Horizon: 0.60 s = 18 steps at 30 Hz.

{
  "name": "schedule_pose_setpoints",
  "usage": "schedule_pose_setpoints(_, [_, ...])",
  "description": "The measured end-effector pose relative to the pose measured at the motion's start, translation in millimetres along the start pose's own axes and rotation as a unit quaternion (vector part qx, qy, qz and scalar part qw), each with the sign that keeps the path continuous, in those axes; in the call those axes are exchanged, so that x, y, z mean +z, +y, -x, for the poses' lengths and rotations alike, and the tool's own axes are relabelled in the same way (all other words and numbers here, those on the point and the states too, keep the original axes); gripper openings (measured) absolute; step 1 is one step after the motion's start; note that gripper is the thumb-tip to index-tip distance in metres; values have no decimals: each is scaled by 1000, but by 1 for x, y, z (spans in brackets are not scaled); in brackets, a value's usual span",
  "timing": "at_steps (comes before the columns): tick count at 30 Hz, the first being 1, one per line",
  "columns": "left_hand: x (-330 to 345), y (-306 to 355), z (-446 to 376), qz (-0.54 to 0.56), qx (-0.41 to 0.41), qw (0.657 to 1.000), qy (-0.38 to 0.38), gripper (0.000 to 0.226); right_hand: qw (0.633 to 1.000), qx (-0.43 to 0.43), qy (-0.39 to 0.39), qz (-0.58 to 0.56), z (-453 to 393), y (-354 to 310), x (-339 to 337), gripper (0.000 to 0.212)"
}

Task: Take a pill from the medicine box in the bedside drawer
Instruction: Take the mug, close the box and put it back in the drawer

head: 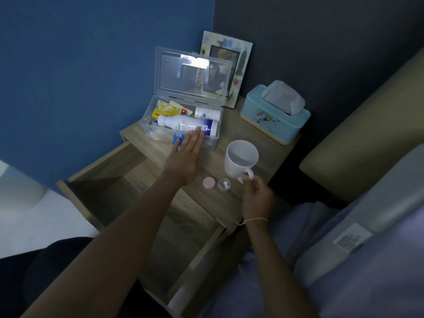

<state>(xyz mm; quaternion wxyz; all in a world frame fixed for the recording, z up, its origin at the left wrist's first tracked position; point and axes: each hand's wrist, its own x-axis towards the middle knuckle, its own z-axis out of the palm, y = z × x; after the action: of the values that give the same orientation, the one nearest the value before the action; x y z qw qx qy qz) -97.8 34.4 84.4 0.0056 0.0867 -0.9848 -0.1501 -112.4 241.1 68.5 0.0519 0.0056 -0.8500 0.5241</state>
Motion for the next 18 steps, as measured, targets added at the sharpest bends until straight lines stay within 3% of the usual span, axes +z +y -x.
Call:
schedule_pose_setpoints(7, [-1, -1, 18, 4, -10, 999, 36, 68, 1000, 11, -15, -5, 4, -19, 2, 67])
schedule_pose_setpoints(14, [-5, 4, 54, 21, -31, 997, 70, 62, 988, -148, -33, 18, 21, -45, 13, 59])
schedule_pose_setpoints(18, [-11, -1, 63, 36, -42, 994, 97, 60, 979, -186, -80, 25, 28, -57, 25, 52])
